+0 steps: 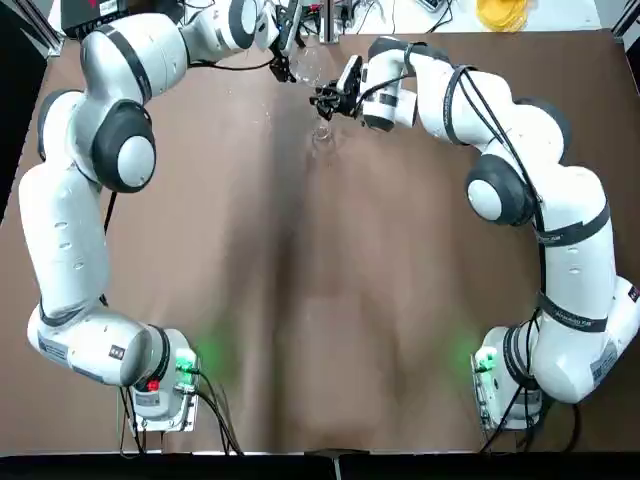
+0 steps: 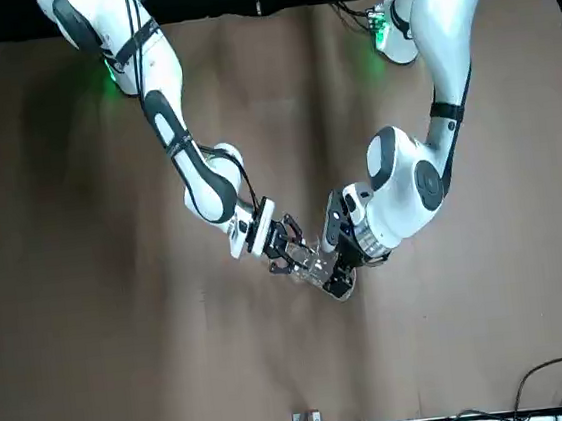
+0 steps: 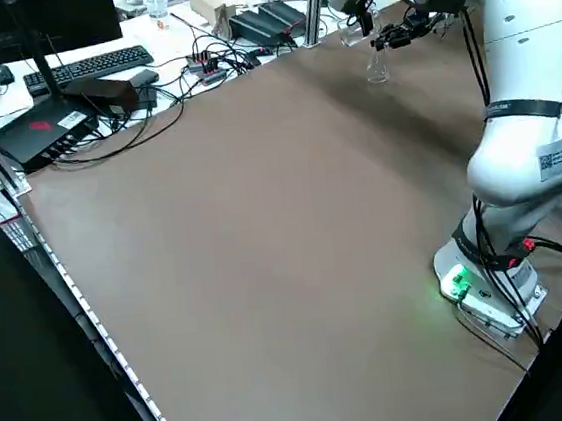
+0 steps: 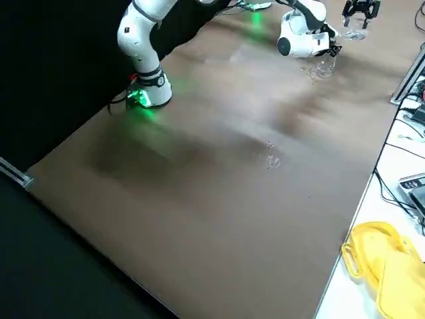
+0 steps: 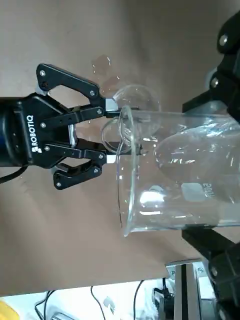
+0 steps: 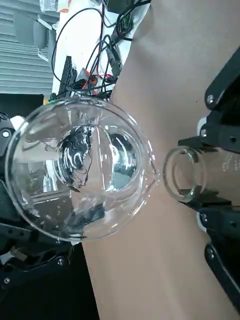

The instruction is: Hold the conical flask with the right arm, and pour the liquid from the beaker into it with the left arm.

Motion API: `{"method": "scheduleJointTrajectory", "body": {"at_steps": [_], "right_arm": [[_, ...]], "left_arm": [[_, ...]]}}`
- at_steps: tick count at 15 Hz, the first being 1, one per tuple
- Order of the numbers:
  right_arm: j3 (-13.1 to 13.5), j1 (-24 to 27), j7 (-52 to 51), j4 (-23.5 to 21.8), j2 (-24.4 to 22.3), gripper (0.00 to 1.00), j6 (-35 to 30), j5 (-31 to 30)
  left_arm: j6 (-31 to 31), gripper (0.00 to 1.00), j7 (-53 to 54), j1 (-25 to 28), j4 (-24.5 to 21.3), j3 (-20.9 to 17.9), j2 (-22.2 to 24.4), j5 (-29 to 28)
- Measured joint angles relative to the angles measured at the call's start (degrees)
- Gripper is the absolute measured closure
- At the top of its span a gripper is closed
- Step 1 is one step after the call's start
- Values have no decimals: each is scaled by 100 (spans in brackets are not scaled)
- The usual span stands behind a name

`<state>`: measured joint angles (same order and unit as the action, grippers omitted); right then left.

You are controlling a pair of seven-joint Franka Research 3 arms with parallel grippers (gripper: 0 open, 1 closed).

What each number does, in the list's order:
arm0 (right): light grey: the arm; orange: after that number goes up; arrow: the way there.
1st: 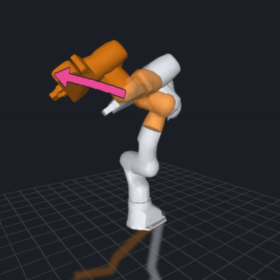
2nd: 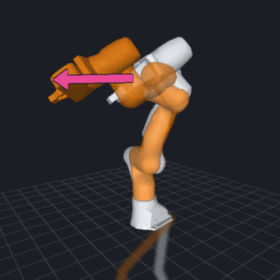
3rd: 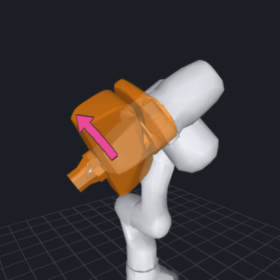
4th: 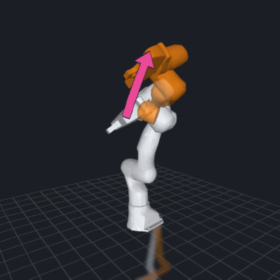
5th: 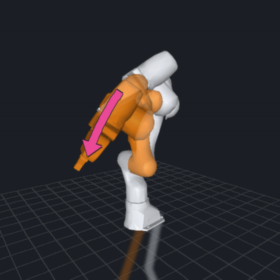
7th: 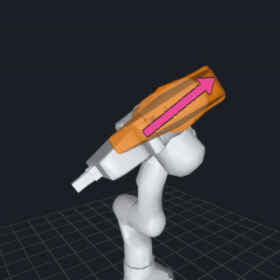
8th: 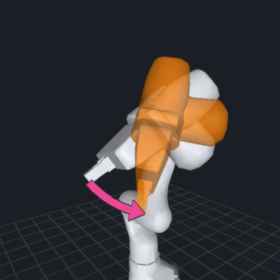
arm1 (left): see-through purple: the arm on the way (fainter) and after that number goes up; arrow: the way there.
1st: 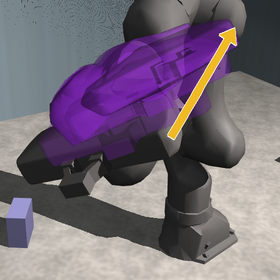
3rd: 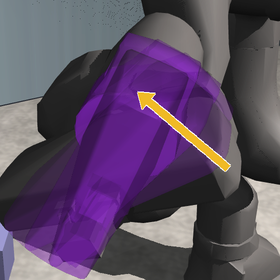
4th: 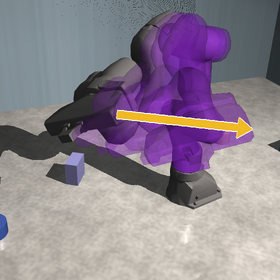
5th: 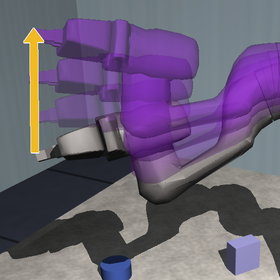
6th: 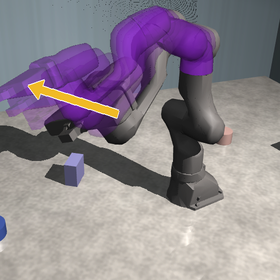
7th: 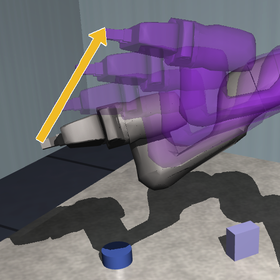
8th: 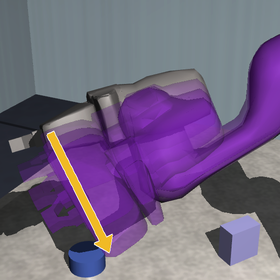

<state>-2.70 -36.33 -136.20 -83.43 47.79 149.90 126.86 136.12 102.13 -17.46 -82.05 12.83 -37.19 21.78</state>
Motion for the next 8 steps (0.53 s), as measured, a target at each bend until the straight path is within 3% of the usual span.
{"method": "scheduleJointTrajectory", "body": {"at_steps": [8], "right_arm": [[-18,-17,-1,6,1,61,0,31]], "left_arm": [[52,4,-779,-44,-1,3,22,-789]]}}
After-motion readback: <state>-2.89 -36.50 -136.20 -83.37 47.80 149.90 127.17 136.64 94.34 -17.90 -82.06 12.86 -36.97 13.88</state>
